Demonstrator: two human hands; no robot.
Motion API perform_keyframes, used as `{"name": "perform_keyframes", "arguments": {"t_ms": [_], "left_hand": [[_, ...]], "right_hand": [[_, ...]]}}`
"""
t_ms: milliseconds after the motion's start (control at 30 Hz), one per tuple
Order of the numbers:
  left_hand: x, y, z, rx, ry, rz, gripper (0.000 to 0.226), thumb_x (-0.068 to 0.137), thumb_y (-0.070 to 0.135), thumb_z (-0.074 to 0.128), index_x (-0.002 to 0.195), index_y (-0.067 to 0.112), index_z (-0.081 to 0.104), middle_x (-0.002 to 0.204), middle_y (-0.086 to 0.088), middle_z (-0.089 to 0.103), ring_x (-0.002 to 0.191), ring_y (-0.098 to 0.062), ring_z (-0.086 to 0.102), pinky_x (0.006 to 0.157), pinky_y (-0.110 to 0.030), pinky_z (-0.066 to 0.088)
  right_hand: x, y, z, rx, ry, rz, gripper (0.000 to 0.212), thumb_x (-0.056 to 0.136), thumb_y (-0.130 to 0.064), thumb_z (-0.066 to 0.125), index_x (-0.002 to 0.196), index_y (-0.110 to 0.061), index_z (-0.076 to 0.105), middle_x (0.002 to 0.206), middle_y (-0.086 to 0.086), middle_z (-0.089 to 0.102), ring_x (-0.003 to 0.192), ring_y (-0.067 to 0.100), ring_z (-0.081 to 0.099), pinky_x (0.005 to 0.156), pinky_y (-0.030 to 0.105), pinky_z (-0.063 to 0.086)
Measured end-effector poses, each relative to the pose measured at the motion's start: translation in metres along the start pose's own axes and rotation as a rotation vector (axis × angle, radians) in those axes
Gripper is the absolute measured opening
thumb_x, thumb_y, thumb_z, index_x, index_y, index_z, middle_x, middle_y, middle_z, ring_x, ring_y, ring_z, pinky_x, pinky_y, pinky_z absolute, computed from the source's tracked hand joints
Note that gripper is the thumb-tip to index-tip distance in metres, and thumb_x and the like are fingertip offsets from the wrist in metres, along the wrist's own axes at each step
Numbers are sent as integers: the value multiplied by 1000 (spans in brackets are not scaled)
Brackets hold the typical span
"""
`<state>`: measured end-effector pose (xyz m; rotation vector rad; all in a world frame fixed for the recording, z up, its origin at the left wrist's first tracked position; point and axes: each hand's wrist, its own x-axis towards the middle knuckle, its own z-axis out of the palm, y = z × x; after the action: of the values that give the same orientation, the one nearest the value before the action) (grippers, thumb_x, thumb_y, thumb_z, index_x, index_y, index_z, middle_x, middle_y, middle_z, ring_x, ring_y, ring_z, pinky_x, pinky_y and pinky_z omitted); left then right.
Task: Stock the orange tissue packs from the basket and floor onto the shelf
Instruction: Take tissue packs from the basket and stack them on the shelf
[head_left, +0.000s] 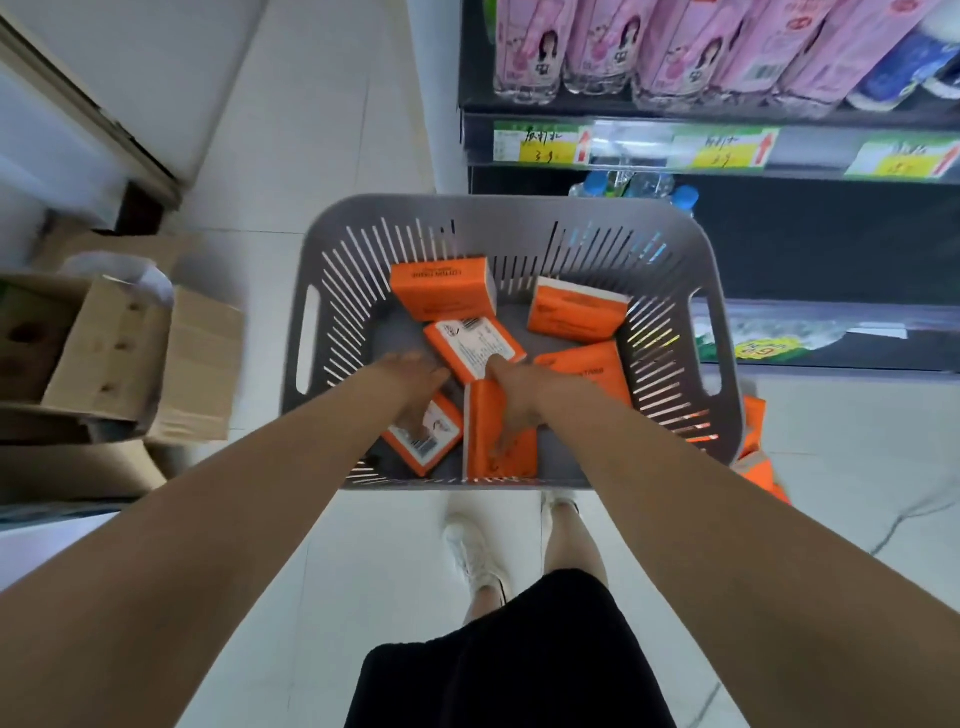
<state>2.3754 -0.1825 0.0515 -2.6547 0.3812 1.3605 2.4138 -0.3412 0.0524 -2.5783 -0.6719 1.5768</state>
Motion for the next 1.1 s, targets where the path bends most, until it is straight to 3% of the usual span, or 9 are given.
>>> {"name": "perform_keyframes", "arguments": {"t_ms": [100, 200, 300, 400, 567, 667, 833, 1000, 1100], "left_hand": [[2, 1, -2, 166, 1, -29, 80, 77, 34, 75, 143, 21, 33, 145, -3, 40, 135, -25, 34, 111, -40, 27], [5, -2, 2, 239, -56, -54, 72, 80, 32, 71, 143, 22, 38, 145, -4, 39, 135, -25, 32, 111, -38, 26], [2, -10, 4, 45, -84, -79, 71, 80, 30, 74, 141, 21, 38, 141, -7, 46, 131, -26, 41, 107, -38, 33], [-7, -13, -3, -241, -147, -95, 66, 80, 18, 75, 136, 13, 41, 133, -8, 56, 121, -26, 55, 93, -32, 44], [-30, -20, -39, -329, -106, -9, 63, 69, 30, 81, 127, 19, 59, 118, 1, 65, 105, -20, 62, 95, -33, 49], [-62, -30, -85, -310, -126, 22, 63, 70, 18, 79, 129, 25, 58, 124, 2, 61, 111, -22, 58, 99, -36, 47], [-149, -69, -162, -618, 59, 23, 49, 74, -13, 68, 96, 30, 64, 103, -5, 63, 92, -26, 63, 79, -40, 58], [-231, -77, -225, -925, 242, 234, 54, 70, -32, 52, 96, 13, 68, 102, -3, 69, 79, -7, 70, 67, -22, 57], [-270, -65, -268, -1082, 336, 420, 50, 66, -21, 49, 89, 16, 72, 111, -8, 67, 89, -15, 68, 72, -24, 55]], "right_hand": [[1, -6, -6, -85, 33, -24, 102, 61, -25, 89, 140, -15, 24, 134, 17, 49, 118, 35, 53, 93, 42, 50], [2, -9, -15, -259, 15, -41, 92, 57, -34, 89, 136, -23, 42, 127, 6, 56, 114, 27, 57, 93, 37, 51], [0, -8, -22, -262, -14, -21, 86, 52, -42, 90, 128, -18, 57, 121, 3, 63, 107, 24, 62, 92, 36, 53], [-8, -3, -29, -152, -3, -13, 86, 53, -45, 88, 127, -15, 58, 117, 4, 65, 101, 24, 62, 88, 36, 54], [-32, -1, -57, -107, -31, -27, 77, 51, -45, 86, 119, -19, 61, 107, -2, 64, 99, 23, 61, 91, 39, 52], [-66, -6, -88, -65, -26, -66, 67, 44, -45, 89, 104, -23, 69, 100, -4, 67, 94, 22, 62, 90, 35, 51], [-157, -24, -145, 322, -149, -189, 56, 71, -26, 82, 123, -18, 62, 119, 0, 68, 112, 21, 62, 86, 30, 50], [-250, -36, -192, 613, 106, -433, 35, 72, -13, 76, 104, -22, 67, 106, -2, 73, 103, 19, 66, 88, 32, 52], [-301, -35, -217, 811, 221, -605, 22, 71, -12, 66, 92, -17, 71, 92, 3, 75, 83, 18, 71, 81, 31, 58]]}}
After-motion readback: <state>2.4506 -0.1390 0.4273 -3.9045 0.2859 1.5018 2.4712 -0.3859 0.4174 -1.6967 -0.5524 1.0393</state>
